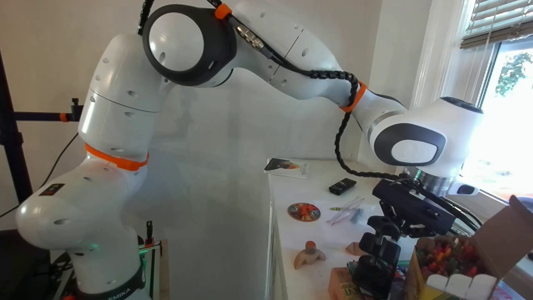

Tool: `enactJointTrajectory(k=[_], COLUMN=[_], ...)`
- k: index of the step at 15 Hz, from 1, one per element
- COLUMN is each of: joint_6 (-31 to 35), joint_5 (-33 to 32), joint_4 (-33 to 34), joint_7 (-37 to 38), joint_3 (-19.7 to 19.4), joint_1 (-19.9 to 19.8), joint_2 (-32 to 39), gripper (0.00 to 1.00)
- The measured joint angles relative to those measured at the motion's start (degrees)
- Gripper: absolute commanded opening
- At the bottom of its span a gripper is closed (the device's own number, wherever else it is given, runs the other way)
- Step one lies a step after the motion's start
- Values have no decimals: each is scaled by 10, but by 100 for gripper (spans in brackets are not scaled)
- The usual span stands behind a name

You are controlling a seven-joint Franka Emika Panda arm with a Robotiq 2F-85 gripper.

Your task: Pick up the plastic bag and shake it

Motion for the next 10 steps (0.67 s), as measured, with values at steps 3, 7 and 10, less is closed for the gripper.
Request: enactJointTrajectory(k=[3, 7, 10], joint_6=[-3, 16, 72], joint_5=[-6, -49, -113], joint_4=[4, 3, -10], joint_7=[2, 13, 36], joint_3=[-3, -11, -16], joint_1=[0, 5, 22], joint_2=[-8, -42, -67], gripper=[0, 0, 0])
